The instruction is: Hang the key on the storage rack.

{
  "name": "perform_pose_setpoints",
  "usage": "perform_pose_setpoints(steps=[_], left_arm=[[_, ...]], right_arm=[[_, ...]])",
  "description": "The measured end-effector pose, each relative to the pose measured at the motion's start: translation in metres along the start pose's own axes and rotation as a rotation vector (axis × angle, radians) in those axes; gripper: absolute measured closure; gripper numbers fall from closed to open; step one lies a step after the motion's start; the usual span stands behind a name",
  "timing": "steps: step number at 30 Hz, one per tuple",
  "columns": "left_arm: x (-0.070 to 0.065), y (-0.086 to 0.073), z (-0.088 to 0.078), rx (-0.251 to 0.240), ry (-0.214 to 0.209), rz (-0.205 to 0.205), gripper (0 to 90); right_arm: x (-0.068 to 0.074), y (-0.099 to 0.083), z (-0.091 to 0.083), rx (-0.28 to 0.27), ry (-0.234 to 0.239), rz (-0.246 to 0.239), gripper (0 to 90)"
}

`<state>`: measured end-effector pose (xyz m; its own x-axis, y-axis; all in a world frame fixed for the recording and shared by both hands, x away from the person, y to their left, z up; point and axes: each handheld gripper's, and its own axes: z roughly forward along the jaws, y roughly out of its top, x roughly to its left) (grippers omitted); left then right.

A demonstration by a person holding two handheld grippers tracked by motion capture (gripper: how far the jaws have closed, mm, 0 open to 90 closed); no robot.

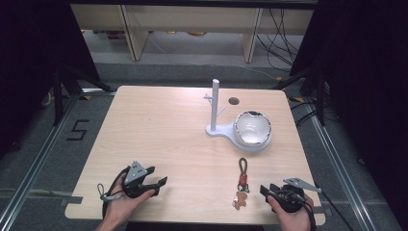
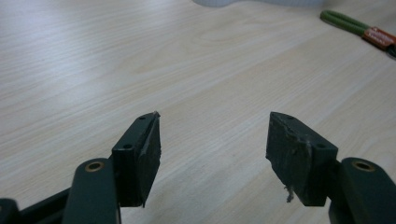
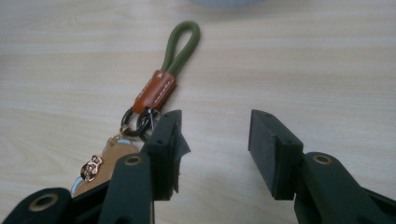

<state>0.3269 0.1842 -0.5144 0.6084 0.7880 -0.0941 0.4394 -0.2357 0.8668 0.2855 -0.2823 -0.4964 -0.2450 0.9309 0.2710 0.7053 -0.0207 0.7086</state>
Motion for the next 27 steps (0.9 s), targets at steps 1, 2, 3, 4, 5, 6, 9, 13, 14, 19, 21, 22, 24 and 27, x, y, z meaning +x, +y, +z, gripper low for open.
perform_pose_setpoints(steps=[1, 2, 3, 4, 5, 6, 9, 13, 14, 19, 21, 22, 24, 27], left_arm=[[0.001, -0.001, -0.001, -0.007, 0.012, 0.006, 34.6], [0.002, -0.001, -0.002, -0.019, 0.015, 0.001, 34.7], [0.002, -0.001, -0.002, -0.019, 0.015, 0.001, 34.6], [0.005, -0.002, -0.005, -0.029, 0.031, 0.009, 34.7], [0.006, -0.002, -0.006, -0.031, 0.045, 0.013, 34.7], [0.008, -0.003, -0.006, -0.038, 0.045, 0.020, 34.8], [0.009, -0.006, -0.006, -0.046, 0.047, 0.014, 35.0], [0.009, -0.009, -0.007, -0.048, 0.044, 0.009, 35.2], [0.007, -0.009, -0.008, -0.052, 0.051, -0.006, 35.2], [0.009, -0.009, -0.009, -0.051, 0.057, 0.009, 35.2], [0.009, -0.010, -0.009, -0.047, 0.059, 0.011, 35.2], [0.009, -0.010, -0.009, -0.046, 0.060, 0.010, 35.2], [0.009, -0.010, -0.007, -0.049, 0.048, 0.008, 35.2], [0.008, -0.011, -0.006, -0.047, 0.047, 0.009, 35.2]], right_arm=[[0.003, 0.001, 0.001, 0.023, -0.014, 0.015, 55.9], [0.003, 0.002, 0.002, 0.027, -0.010, 0.012, 57.0], [0.003, 0.002, 0.002, 0.027, -0.010, 0.012, 57.0], [0.009, 0.005, 0.004, 0.065, -0.027, 0.046, 58.4], [0.007, 0.007, 0.006, 0.069, -0.030, 0.015, 58.5], [0.009, 0.010, 0.006, 0.093, -0.041, 0.028, 58.4], [0.015, 0.017, 0.007, 0.149, -0.053, 0.042, 58.2], [0.022, 0.034, 0.011, 0.256, -0.054, 0.071, 57.7], [0.024, 0.038, 0.013, 0.289, -0.061, 0.052, 57.7], [0.036, 0.057, 0.028, 0.372, -0.059, 0.043, 57.2], [0.039, 0.062, 0.034, 0.414, -0.065, 0.027, 57.2], [0.040, 0.064, 0.036, 0.425, -0.070, 0.020, 57.2], [0.043, 0.068, 0.042, 0.448, -0.068, 0.017, 57.0], [0.049, 0.074, 0.050, 0.502, -0.082, 0.054, 56.8]])
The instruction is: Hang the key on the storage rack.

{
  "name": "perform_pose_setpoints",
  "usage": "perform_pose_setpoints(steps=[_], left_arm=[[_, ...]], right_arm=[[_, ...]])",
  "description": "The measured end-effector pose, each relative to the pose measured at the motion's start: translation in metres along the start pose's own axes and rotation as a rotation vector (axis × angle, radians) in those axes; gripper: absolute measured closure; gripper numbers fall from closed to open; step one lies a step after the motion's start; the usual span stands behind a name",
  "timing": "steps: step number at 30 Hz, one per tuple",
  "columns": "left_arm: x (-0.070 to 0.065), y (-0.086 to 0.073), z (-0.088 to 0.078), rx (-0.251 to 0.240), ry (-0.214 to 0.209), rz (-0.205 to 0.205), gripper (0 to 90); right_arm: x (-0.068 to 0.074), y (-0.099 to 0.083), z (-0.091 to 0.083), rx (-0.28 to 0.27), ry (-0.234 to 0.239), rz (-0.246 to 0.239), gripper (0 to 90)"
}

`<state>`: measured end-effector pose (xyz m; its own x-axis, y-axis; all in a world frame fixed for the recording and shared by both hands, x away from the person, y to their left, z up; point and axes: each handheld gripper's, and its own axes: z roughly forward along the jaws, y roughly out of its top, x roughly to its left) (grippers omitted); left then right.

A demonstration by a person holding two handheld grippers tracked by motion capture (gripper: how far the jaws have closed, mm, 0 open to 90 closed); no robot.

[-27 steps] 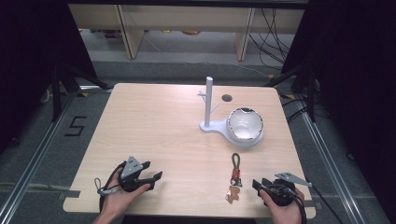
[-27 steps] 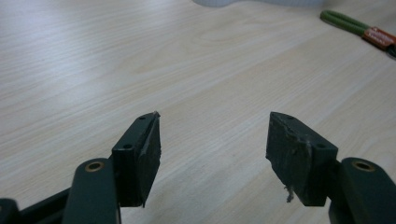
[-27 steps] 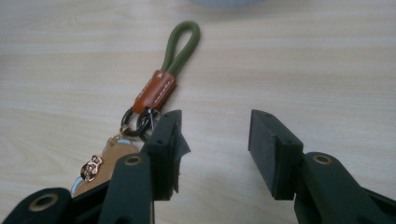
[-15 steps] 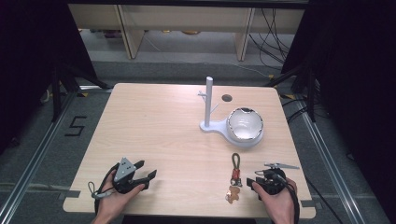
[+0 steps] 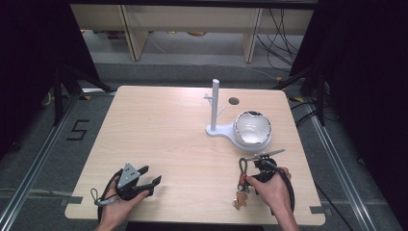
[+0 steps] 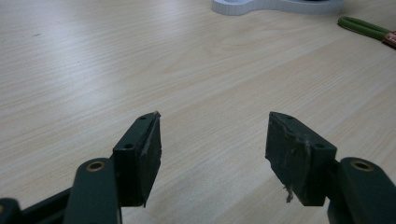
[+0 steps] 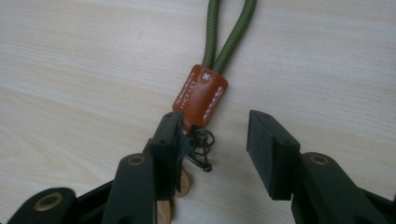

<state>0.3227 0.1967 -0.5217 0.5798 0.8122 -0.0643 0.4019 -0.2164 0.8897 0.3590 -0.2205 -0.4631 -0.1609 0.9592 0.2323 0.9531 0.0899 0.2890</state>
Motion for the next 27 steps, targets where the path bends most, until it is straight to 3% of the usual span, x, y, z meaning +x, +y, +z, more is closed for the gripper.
perform_pose_setpoints(steps=[2, 3, 5, 6, 7, 10, 12, 13, 14, 17, 21, 24, 27], left_arm=[[-0.001, 0.000, 0.000, 0.004, 0.006, 0.003, 35.2], [-0.001, 0.000, 0.000, 0.003, 0.005, 0.002, 35.2], [-0.001, -0.001, 0.001, 0.002, -0.002, 0.006, 35.2], [-0.002, -0.001, 0.000, 0.004, 0.001, 0.008, 35.2], [-0.002, -0.001, 0.001, 0.003, -0.004, 0.005, 35.2], [-0.002, -0.001, 0.001, 0.002, -0.004, 0.006, 35.2], [-0.002, -0.001, 0.001, 0.002, -0.003, 0.006, 35.2], [-0.002, -0.001, 0.001, 0.002, -0.003, 0.006, 35.2], [-0.002, -0.001, 0.001, 0.002, -0.002, 0.006, 35.2], [-0.002, -0.001, 0.001, 0.003, -0.001, 0.009, 35.2], [-0.003, -0.001, 0.001, 0.004, -0.001, 0.004, 35.2], [-0.003, -0.001, 0.001, 0.006, 0.002, 0.018, 35.3], [-0.003, -0.001, 0.001, 0.005, -0.002, 0.002, 35.2]], right_arm=[[0.003, 0.006, 0.002, 0.033, -0.009, 0.015, 56.8], [0.001, 0.008, 0.006, 0.022, -0.032, -0.018, 56.6], [0.003, 0.013, 0.008, 0.049, -0.041, -0.007, 56.5], [0.002, 0.015, 0.010, 0.021, -0.034, -0.044, 56.3], [0.004, 0.017, 0.010, 0.054, -0.043, -0.013, 55.9], [0.007, 0.020, 0.012, 0.072, -0.050, -0.009, 55.1], [0.009, 0.024, 0.013, 0.087, -0.065, -0.018, 54.7], [0.009, 0.025, 0.015, 0.078, -0.067, -0.055, 54.4], [0.011, 0.027, 0.016, 0.100, -0.077, -0.034, 54.1], [0.015, 0.030, 0.021, 0.120, -0.084, -0.039, 53.6], [0.018, 0.032, 0.024, 0.125, -0.100, -0.021, 53.0], [0.018, 0.032, 0.027, 0.136, -0.112, -0.034, 52.8], [0.020, 0.033, 0.028, 0.132, -0.113, -0.027, 52.8]])
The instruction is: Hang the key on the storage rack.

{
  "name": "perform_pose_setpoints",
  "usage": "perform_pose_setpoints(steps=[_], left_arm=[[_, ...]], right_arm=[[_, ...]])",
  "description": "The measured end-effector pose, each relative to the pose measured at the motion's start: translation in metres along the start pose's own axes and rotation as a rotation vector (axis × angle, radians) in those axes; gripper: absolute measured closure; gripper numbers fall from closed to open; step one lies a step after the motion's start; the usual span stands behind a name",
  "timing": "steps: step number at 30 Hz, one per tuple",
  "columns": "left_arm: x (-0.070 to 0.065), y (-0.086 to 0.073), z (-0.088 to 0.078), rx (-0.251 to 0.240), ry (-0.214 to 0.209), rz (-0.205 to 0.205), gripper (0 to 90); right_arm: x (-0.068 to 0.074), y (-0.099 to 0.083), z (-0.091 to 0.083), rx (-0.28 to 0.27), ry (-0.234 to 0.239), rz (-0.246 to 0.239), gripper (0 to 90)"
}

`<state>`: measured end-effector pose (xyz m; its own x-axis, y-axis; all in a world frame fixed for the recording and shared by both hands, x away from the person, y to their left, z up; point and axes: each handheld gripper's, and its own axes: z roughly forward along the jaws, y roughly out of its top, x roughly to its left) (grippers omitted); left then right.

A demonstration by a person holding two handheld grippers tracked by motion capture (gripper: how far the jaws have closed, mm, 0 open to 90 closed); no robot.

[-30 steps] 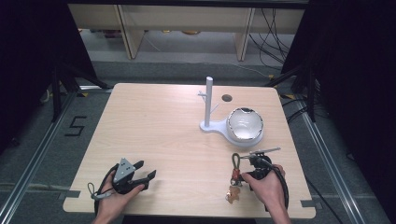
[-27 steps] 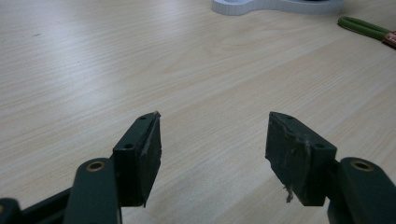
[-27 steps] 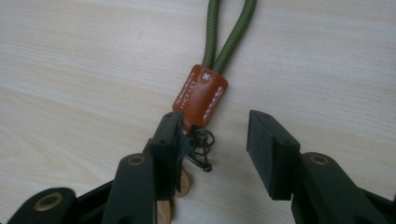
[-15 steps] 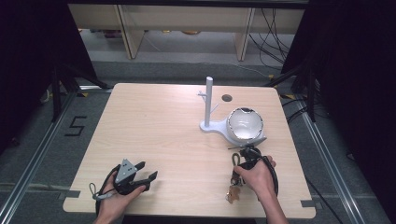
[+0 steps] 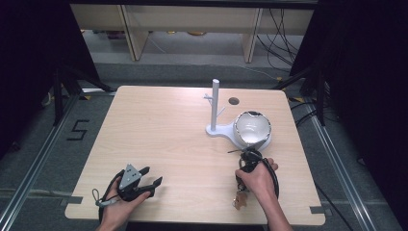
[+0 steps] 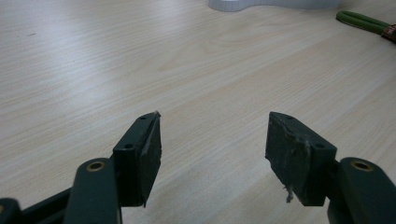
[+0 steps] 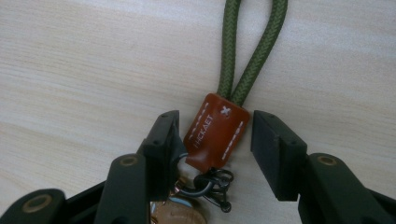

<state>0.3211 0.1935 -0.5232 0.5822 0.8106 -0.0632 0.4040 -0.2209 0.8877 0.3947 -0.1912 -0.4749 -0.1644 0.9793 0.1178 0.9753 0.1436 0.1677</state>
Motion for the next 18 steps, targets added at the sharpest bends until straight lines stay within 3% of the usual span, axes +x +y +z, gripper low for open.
perform_pose_setpoints(steps=[4, 5, 6, 8, 10, 12, 13, 16, 17, 18], left_arm=[[-0.001, 0.000, -0.001, 0.010, 0.010, 0.016, 35.1], [-0.001, 0.000, -0.001, 0.010, 0.008, 0.019, 35.2], [-0.001, 0.001, -0.001, 0.011, 0.008, 0.022, 35.2], [-0.001, 0.001, -0.001, 0.012, 0.008, 0.023, 35.2], [-0.001, 0.001, -0.001, 0.012, 0.008, 0.022, 35.2], [-0.001, 0.000, -0.001, 0.010, 0.009, 0.016, 35.2], [-0.001, 0.000, -0.001, 0.010, 0.009, 0.015, 35.2], [-0.001, 0.000, -0.001, 0.011, 0.007, 0.017, 35.2], [-0.001, 0.000, -0.001, 0.011, 0.007, 0.015, 35.2], [-0.001, 0.000, -0.001, 0.011, 0.007, 0.010, 35.2]], right_arm=[[0.003, 0.001, 0.002, 0.004, -0.020, -0.002, 53.3], [0.003, 0.000, 0.004, -0.016, -0.024, -0.011, 53.7], [0.008, 0.002, 0.000, 0.040, -0.034, 0.031, 54.3], [0.008, 0.002, 0.000, 0.042, -0.046, 0.035, 55.1], [0.010, 0.003, 0.001, 0.047, -0.067, 0.013, 57.0], [0.007, 0.004, 0.003, 0.028, -0.080, -0.059, 58.7], [0.009, 0.004, 0.002, 0.042, -0.082, -0.031, 59.2], [0.009, 0.003, 0.002, 0.043, -0.081, -0.038, 62.0], [0.011, 0.003, 0.000, 0.054, -0.088, -0.019, 64.6], [0.009, 0.002, 0.000, 0.058, -0.088, -0.046, 66.4]])
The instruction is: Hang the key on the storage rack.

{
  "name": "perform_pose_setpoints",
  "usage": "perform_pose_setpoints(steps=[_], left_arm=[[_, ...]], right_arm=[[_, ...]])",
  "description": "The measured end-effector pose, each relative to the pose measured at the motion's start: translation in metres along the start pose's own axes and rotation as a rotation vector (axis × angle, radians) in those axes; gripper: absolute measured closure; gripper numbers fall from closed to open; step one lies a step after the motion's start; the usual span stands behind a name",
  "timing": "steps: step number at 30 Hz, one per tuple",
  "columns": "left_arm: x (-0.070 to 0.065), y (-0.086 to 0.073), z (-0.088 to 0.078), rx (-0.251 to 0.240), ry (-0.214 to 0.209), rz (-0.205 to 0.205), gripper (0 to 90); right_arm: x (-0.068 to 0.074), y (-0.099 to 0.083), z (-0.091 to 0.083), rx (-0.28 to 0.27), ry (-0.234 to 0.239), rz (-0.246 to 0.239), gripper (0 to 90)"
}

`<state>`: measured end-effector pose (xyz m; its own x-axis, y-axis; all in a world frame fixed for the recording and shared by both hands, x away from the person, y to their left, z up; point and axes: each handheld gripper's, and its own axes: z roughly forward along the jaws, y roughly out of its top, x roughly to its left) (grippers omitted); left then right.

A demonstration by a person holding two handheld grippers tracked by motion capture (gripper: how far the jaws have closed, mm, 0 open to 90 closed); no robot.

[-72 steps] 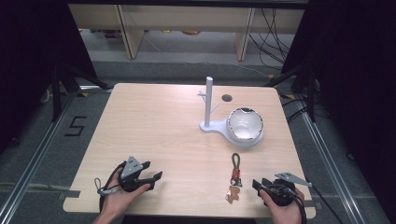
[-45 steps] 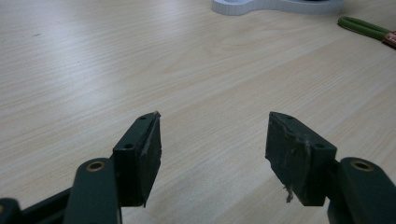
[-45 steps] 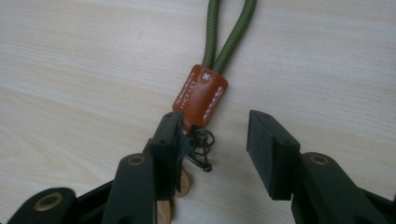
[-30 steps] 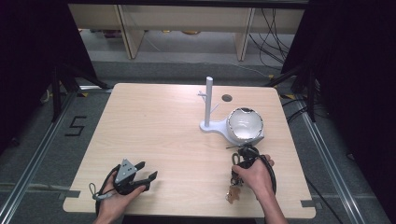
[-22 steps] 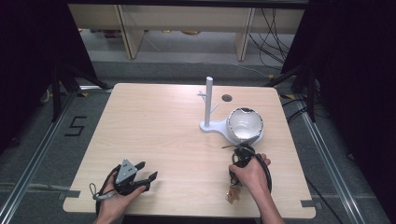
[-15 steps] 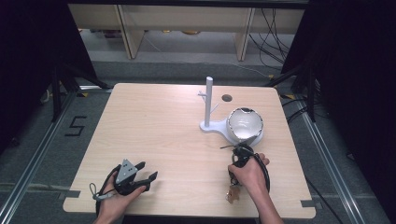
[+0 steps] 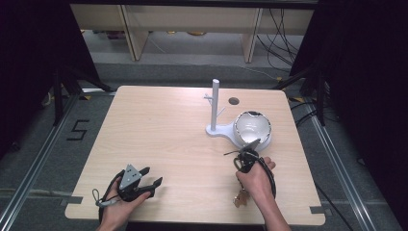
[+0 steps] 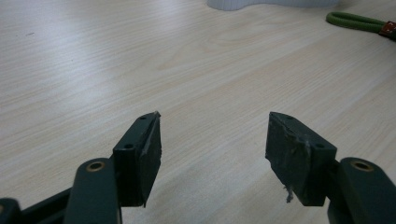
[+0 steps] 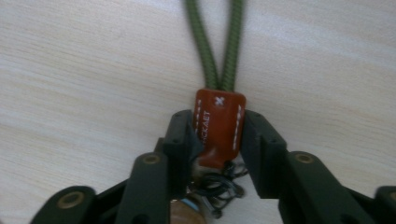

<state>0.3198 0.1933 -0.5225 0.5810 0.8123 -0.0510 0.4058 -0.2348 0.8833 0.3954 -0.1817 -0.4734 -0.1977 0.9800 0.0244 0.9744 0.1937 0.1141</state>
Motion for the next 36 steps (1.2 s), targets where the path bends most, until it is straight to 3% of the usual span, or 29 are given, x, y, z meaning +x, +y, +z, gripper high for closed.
perform_pose_setpoints(steps=[2, 4, 7, 8, 10, 11, 12, 16, 20, 21, 23, 26, 29, 32, 36], left_arm=[[0.000, 0.000, 0.000, 0.001, 0.002, 0.007, 35.2], [0.000, 0.000, 0.000, 0.001, 0.002, 0.005, 35.2], [0.001, 0.000, 0.000, 0.001, 0.002, 0.003, 35.2], [0.001, 0.000, 0.000, 0.001, 0.002, 0.002, 35.2], [0.001, 0.000, 0.000, 0.001, 0.001, 0.002, 35.2], [0.000, 0.000, 0.000, 0.001, 0.002, 0.003, 35.2], [0.000, 0.000, 0.000, 0.001, 0.003, 0.004, 35.2], [0.000, 0.000, 0.000, -0.004, 0.001, 0.010, 35.2], [0.000, 0.000, 0.000, 0.002, 0.003, 0.010, 35.3], [0.000, 0.000, 0.000, 0.002, 0.004, 0.006, 35.4], [0.000, 0.000, 0.001, -0.008, -0.004, -0.004, 35.3], [0.000, 0.000, 0.001, -0.006, -0.005, -0.009, 35.3], [0.000, 0.000, 0.000, 0.001, 0.006, -0.003, 35.3], [0.000, 0.000, 0.000, -0.007, 0.001, 0.000, 35.3], [0.000, 0.000, 0.000, 0.002, 0.007, 0.001, 35.3]], right_arm=[[0.000, 0.000, 0.000, 0.003, 0.002, 0.006, 66.9], [-0.002, -0.001, 0.000, -0.001, 0.003, -0.028, 67.4], [-0.001, -0.001, -0.001, -0.003, 0.005, -0.023, 67.9], [-0.002, -0.002, 0.000, -0.004, 0.000, -0.048, 68.4], [-0.002, -0.002, 0.000, -0.011, 0.005, -0.054, 68.6], [-0.003, -0.004, 0.000, -0.028, 0.020, -0.074, 68.9], [-0.004, -0.004, -0.001, -0.023, 0.054, -0.064, 69.1], [-0.009, -0.009, 0.000, -0.065, 0.008, -0.121, 69.1], [-0.012, -0.013, -0.003, -0.105, 0.042, -0.112, 69.2], [-0.012, -0.014, -0.005, -0.102, 0.025, -0.114, 69.2], [-0.013, -0.017, -0.005, -0.141, 0.062, -0.118, 69.2], [-0.012, -0.021, -0.010, -0.150, 0.063, -0.107, 69.2], [-0.014, -0.024, -0.010, -0.186, 0.068, -0.128, 69.2], [-0.013, -0.030, -0.016, -0.212, 0.107, -0.102, 69.2], [-0.015, -0.036, -0.020, -0.251, 0.142, -0.105, 69.2]])
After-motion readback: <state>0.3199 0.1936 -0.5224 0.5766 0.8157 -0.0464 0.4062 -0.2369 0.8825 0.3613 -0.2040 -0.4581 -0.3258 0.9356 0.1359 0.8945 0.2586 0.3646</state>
